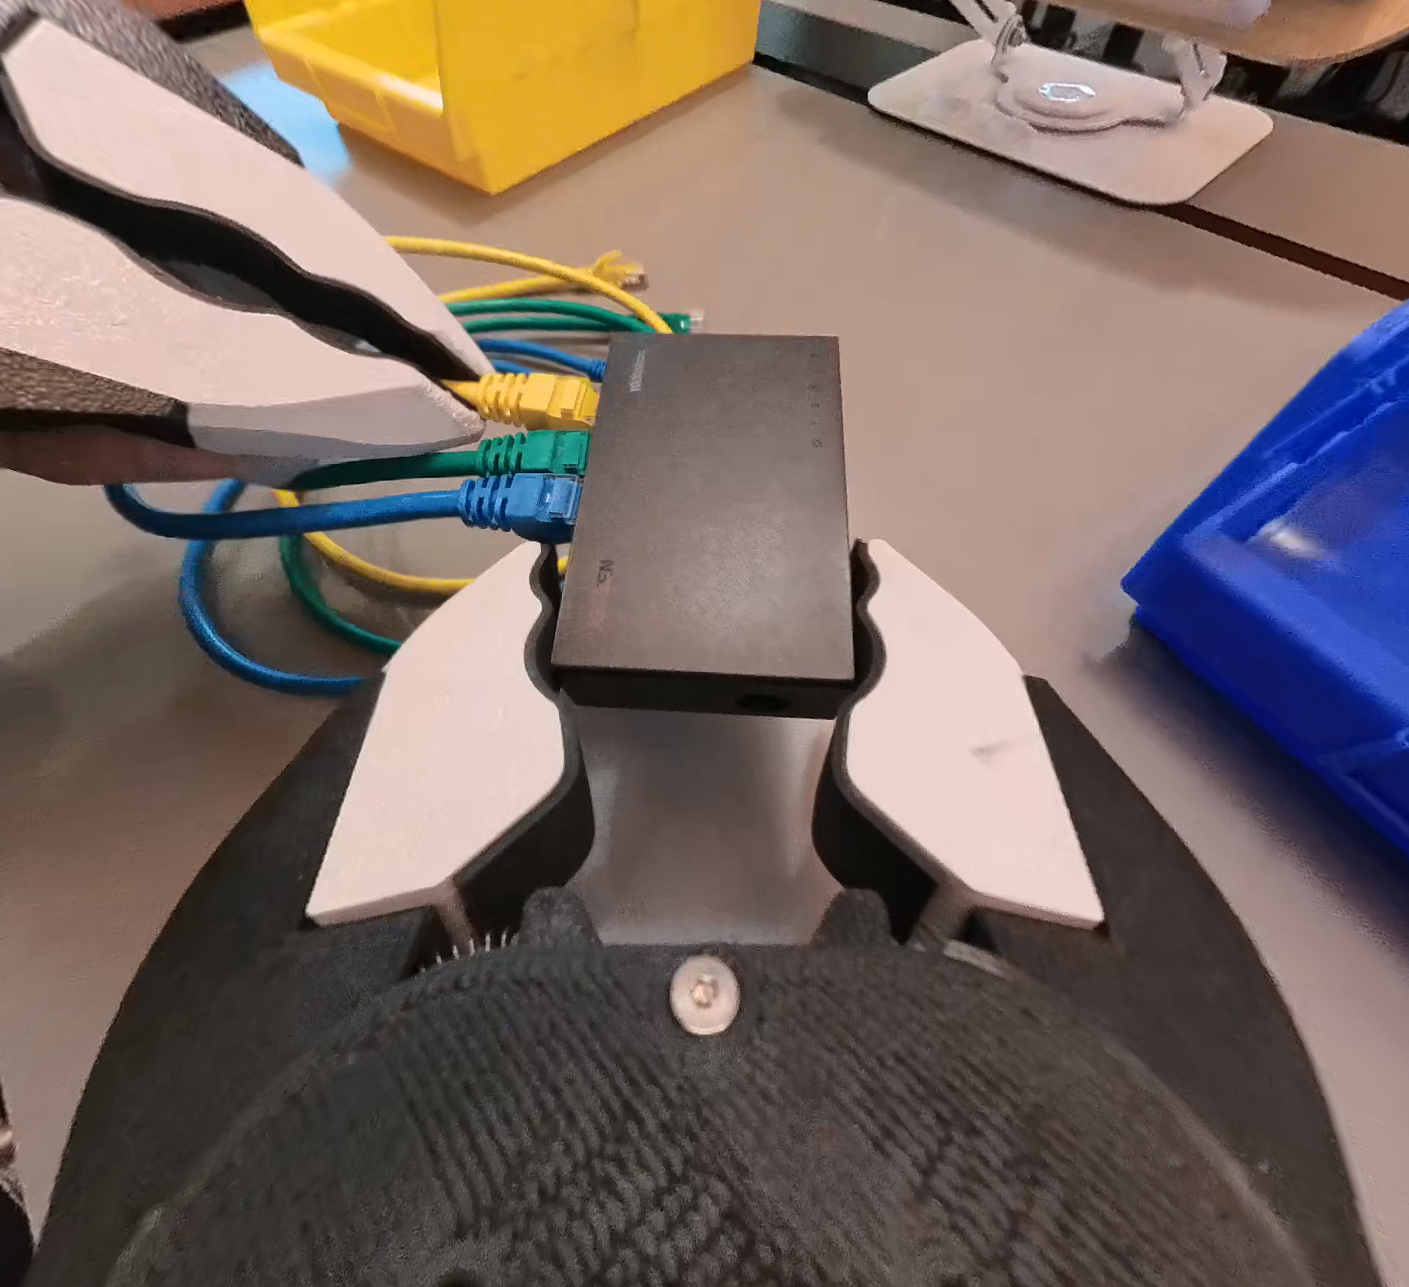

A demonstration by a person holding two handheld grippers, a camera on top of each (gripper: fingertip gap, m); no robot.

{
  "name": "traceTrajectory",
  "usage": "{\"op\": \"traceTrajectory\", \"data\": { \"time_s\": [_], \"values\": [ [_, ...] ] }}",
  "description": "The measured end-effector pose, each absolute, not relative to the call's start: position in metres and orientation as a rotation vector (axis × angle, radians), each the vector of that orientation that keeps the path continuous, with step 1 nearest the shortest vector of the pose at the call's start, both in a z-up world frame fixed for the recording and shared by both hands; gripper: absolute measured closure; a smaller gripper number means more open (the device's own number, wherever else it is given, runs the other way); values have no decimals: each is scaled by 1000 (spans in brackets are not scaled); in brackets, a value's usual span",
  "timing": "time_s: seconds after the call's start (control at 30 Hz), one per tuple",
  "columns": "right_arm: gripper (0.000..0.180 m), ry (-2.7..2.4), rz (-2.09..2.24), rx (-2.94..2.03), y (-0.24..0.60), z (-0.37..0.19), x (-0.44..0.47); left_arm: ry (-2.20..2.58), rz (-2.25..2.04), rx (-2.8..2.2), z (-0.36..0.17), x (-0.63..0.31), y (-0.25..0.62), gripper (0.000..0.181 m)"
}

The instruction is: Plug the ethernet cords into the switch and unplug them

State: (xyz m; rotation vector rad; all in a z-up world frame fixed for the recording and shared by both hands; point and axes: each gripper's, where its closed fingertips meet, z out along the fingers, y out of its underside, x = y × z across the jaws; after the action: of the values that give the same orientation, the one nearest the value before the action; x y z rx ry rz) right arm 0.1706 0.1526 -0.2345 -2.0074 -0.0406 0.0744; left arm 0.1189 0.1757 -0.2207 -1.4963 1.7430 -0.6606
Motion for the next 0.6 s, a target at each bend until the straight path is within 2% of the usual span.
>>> {"op": "traceTrajectory", "data": {
  "time_s": [0.27,0.6],
  "values": [
    [107,-46,89,-1997,152,-235,171,1619,-861,-1416,-219,119,175,173],
    [106,-81,141,-1899,155,-234,166,1556,-823,-1339,-217,118,175,175]
  ]
}}
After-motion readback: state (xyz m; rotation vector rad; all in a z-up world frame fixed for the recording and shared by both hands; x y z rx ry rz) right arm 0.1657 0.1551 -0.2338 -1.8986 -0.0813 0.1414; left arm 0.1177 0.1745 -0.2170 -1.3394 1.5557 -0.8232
